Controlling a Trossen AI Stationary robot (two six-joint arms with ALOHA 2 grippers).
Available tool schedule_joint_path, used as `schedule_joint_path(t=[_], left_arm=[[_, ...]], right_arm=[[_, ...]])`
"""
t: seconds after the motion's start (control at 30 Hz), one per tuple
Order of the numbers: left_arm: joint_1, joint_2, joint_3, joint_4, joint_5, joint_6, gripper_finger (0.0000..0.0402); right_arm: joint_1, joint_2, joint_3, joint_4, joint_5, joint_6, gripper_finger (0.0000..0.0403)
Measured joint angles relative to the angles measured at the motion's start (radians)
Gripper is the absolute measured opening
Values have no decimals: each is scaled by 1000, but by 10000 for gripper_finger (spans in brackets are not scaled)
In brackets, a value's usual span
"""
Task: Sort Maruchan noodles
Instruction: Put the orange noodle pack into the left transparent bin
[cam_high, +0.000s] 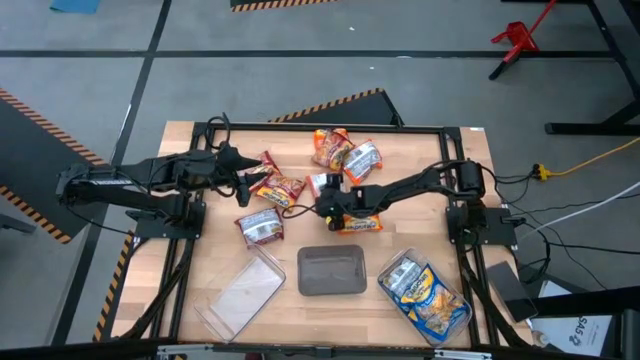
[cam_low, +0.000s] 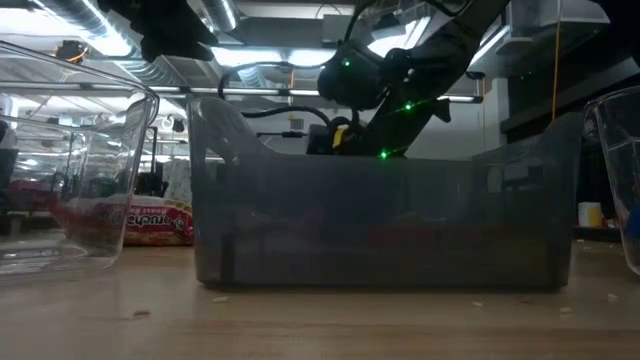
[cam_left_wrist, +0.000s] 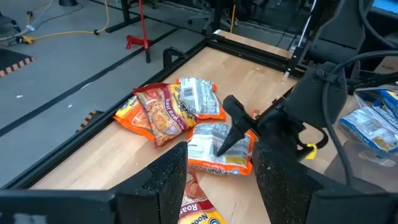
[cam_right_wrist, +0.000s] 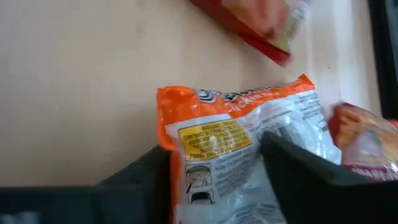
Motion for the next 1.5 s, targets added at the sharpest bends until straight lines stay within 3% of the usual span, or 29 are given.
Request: schedule_joint_path(t=[0.27, 0.33, 0.5, 0.63, 0.8, 1.07, 1.33, 1.5], left_arm=[[0, 0, 0, 0, 0, -2, 175], [0, 0, 0, 0, 0, -2, 175], [0, 0, 0, 0, 0, -3, 175], [0, 0, 0, 0, 0, -5, 175], [0, 0, 0, 1, 13, -5, 175], [0, 0, 0, 1, 16, -5, 175], [0, 0, 0, 1, 16, -5, 175], [0, -8, -1, 2, 20, -6, 175]], right_arm=[[0, -20, -2, 2, 62, 53, 30], [-1, -48, -3, 2, 62, 53, 9], [-1, -144, -3, 9, 60, 56, 12], [-1, -229, -3, 44, -14, 81, 6], [-1, -304, -2, 152, -206, 184, 3], [12, -320, -2, 390, -561, 408, 2], [123, -289, 19, 526, -541, 423, 1], [188, -184, 183, 510, -543, 404, 1]])
